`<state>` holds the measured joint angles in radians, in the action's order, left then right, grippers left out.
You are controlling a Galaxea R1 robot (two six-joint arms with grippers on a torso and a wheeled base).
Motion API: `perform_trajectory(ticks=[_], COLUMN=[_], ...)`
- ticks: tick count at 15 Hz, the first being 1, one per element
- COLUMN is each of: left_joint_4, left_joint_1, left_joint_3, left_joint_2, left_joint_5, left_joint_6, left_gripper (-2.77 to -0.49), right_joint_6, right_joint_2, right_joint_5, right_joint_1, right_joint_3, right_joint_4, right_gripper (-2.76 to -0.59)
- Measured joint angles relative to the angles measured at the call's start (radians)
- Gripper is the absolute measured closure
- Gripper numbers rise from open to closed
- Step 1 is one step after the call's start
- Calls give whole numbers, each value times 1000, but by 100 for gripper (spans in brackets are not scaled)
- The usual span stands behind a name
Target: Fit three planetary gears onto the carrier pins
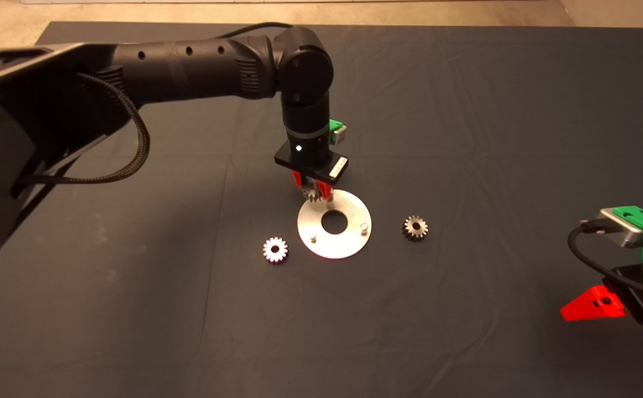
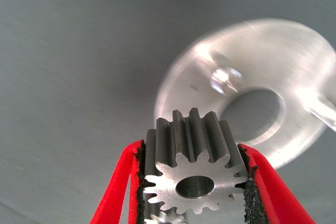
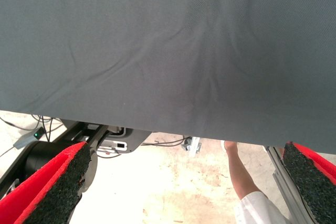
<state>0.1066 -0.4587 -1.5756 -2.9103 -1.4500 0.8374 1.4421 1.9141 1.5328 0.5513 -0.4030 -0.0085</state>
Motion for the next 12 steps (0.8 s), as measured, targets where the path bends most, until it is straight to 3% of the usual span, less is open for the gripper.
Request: perform_trajectory(ticks=[2, 6, 9, 12], left_joint_4=[0, -2, -2, -7], left_joint_1=[0, 0, 0, 0], left_joint_3=[-47, -62, -100, -100], left_joint_2=[-19, -38, -34, -33], left_joint_5=[0, 6, 10, 11], left_joint_6=[-24, -20, 21, 61], left_gripper=[-90, -90, -90, -90], right_joint_6=[0, 0, 0, 0], right_joint_2=[0, 0, 0, 0], right_joint_5=[-1, 0, 0, 0], right_joint_1=[0, 0, 0, 0], right_joint_3=[0, 0, 0, 0], right_joint_4=[0, 0, 0, 0], right_gripper=[-273, -273, -273, -273])
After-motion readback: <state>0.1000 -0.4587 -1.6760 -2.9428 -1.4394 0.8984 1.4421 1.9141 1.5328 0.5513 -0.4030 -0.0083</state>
